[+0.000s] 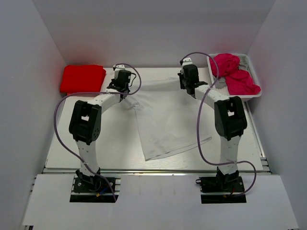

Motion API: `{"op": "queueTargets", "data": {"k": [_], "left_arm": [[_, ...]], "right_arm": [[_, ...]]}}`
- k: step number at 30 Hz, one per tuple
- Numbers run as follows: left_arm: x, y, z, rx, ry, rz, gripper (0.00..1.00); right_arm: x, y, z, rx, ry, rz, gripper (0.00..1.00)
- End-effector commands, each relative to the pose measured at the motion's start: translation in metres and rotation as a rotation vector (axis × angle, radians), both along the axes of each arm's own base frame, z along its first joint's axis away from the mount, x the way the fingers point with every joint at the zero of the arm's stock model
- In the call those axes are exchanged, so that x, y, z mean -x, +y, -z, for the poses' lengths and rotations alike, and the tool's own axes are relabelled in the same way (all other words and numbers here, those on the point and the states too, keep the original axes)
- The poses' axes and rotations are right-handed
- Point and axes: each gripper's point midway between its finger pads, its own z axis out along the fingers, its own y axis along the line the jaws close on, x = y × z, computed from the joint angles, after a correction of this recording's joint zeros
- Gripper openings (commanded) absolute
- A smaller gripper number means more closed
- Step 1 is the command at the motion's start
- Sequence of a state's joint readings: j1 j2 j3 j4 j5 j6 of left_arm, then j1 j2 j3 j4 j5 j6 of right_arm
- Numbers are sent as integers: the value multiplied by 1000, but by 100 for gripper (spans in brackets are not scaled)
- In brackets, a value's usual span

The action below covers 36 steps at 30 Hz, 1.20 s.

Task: Fold and stack the t-shirts
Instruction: Flatten out the tshirt

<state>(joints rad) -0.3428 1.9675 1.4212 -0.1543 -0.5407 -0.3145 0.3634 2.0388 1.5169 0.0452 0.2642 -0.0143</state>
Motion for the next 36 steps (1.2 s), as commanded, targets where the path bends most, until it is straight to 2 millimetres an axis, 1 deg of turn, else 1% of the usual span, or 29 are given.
{"op": "queueTargets", "data": {"k": [1, 2, 4, 5, 8, 9, 11, 12, 13, 14, 15, 16, 18, 19, 20, 21, 22, 23, 24, 25, 26, 27, 28, 29, 31, 32, 34, 35, 36], "left_arm": [[-27, -7, -15, 69, -42, 28, 0], [-36, -2, -17, 72, -53, 16, 0], [-43, -1, -8, 73, -37, 14, 0], [-52, 1, -2, 78, -34, 12, 0], [-60, 3, 10, 102, -19, 28, 0], [-64, 0, 4, 114, -36, 40, 0], [-70, -1, 13, 123, -31, 60, 3], [-73, -4, 7, 133, -42, 71, 14], [-74, 2, 11, 131, -33, 61, 34], [-75, 1, 8, 130, -30, 61, 99], [-75, 1, 11, 127, -16, 60, 100], [-75, 1, 8, 126, -12, 60, 100], [-75, 10, 2, 115, 0, 38, 100], [-74, 10, -7, 117, -7, 39, 100], [-73, 12, -15, 111, -7, 31, 100], [-72, 12, -29, 116, -31, 33, 100], [-70, 12, -34, 117, -32, 33, 100], [-69, 13, -41, 109, -42, 40, 100], [-67, 9, -46, 118, -35, 69, 100], [-65, 7, -59, 119, -53, 89, 100], [-64, 5, -57, 117, -40, 105, 100], [-63, -2, -62, 133, -43, 154, 100], [-60, -4, -59, 126, -23, 174, 100], [-57, -9, -57, 141, -7, 199, 100], [-55, -14, -59, 150, -1, 234, 100], [-48, -28, -58, 152, 15, 300, 100], [-46, -43, -53, 154, 14, 378, 100], [-41, -57, -49, 160, 30, 447, 100], [-36, -74, -41, 213, 55, 526, 100]], "right_arm": [[-28, 3, -34, -40, -79, -3, 0], [-33, 4, -23, -36, -66, -6, 0], [-39, 2, -23, -35, -70, -1, 0], [-41, 1, -15, -32, -60, 2, 0], [-50, 0, -7, -35, -47, 3, 0], [-52, 1, -4, -34, -44, 0, 0], [-55, 3, -1, -38, -40, -17, 0], [-57, 4, -2, -38, -43, -27, 1], [-57, 6, -4, -39, -45, -39, 19], [-58, 7, -5, -33, -46, -48, 40], [-58, 9, -8, -31, -46, -59, 67], [-55, 9, -10, -24, -26, -61, 90], [-52, 9, -25, -29, -38, -69, 90], [-48, 10, -28, -28, -30, -71, 90], [-42, 7, -43, -36, -44, -66, 90], [-37, 7, -46, -36, -37, -68, 90], [-29, 6, -43, -43, -20, -67, 90], [-19, 2, -61, -64, -30, -54, 90], [-7, -1, -53, -59, 12, -50, 90], [-1, -1, -54, -99, 33, -23, 90], [19, -3, -59, -125, 68, -21, 90], [32, -3, -46, -143, 111, -13, 90], [42, -1, -42, -151, 132, -19, 90], [66, -4, -36, -185, 170, -34, 90], [83, -3, -32, -238, 199, -25, 90], [108, -6, -22, -264, 235, -13, 90], [125, -8, -13, -290, 283, 7, 90], [140, -10, -9, -306, 305, 23, 90], [154, -13, 6, -308, 348, 36, 90]]}}
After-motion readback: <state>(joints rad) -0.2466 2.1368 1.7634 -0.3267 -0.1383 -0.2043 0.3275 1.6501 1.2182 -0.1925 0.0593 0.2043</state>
